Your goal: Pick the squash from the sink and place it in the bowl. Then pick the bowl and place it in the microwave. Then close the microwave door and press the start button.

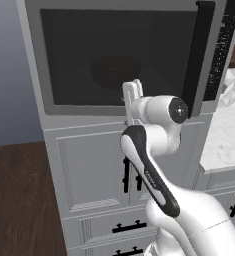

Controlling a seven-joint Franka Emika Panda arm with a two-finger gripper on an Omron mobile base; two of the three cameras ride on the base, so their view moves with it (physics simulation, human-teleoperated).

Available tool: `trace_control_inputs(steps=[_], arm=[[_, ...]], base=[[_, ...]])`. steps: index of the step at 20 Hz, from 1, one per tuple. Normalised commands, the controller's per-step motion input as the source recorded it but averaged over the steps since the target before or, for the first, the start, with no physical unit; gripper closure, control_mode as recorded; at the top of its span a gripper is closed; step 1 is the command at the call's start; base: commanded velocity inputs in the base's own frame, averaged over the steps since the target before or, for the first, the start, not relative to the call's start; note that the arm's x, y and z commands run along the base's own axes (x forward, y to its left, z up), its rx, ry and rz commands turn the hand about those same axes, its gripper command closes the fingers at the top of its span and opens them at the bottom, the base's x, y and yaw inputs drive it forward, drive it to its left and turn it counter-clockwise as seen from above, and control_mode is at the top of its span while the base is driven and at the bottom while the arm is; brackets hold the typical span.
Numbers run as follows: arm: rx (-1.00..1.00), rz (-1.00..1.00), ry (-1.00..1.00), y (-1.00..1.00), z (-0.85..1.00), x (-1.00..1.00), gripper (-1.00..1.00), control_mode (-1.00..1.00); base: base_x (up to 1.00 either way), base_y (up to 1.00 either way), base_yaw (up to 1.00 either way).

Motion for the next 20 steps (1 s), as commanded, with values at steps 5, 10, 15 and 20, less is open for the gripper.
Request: trace_control_inputs(steps=[5, 10, 15, 20], arm=[[0.05, 0.17, -0.07, 0.01, 0.0, 0.36, -1.0, -1.0], [0.05, 0.11, -0.02, 0.15, 0.0, 0.5, -1.0, -1.0], [0.0, 0.07, 0.0, 0.31, 0.07, 0.49, -1.0, -1.0], [0.0, 0.06, 0.0, 0.15, 0.0, 0.18, -1.0, -1.0]], base=[[0.0, 0.0, 0.0], [0.0, 0.0, 0.0], [0.0, 0.0, 0.0], [0.0, 0.0, 0.0]])
